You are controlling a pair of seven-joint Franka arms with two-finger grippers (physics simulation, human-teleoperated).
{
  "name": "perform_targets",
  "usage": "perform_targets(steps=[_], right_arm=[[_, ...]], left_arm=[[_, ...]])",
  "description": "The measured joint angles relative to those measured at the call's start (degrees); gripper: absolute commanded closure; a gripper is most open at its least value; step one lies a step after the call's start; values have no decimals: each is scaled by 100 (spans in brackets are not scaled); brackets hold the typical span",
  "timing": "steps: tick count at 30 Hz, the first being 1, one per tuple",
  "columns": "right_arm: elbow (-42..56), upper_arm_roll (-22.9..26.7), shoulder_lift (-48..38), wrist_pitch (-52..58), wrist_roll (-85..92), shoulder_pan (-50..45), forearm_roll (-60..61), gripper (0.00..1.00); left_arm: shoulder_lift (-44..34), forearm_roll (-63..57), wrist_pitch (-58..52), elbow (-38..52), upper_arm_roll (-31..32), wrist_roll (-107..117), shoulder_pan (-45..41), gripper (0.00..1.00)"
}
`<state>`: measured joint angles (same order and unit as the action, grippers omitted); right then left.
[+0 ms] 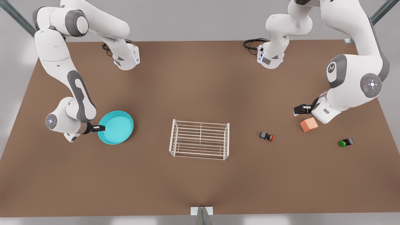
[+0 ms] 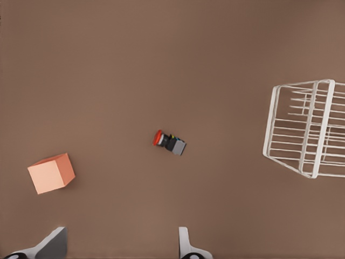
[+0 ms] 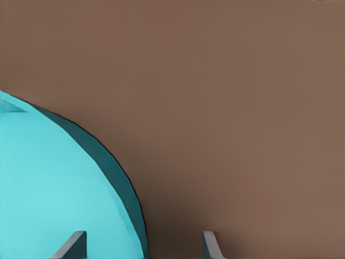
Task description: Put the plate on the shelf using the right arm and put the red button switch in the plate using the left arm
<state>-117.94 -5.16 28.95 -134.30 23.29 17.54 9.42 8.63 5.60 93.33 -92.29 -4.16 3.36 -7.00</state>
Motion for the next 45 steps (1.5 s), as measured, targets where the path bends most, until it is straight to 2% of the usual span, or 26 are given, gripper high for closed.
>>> perform_targets(steps=[4,17,23,25,32,39,45], right_arm=[[-4,-34,-60,19,322,20,45,33],[77,-39,-60,112,932,21,265,44],[102,-29,-20,112,959,13,398,46],[102,-26,-14,113,941,12,420,53],[180,31,67,117,901,21,443,64],[229,45,105,193,880,12,464,74],[435,30,-90,808,854,4,488,79]], left_arm=[[2,-15,-43,-44,19,247,-19,0],[22,-139,-79,-12,21,759,-13,0],[22,-146,-82,-28,21,897,-12,0],[22,-149,-83,-34,21,933,-12,0],[36,-155,-83,-22,21,1033,-12,0],[48,-160,-78,-16,14,1100,-13,0],[48,-160,-76,-19,12,1140,-12,0]])
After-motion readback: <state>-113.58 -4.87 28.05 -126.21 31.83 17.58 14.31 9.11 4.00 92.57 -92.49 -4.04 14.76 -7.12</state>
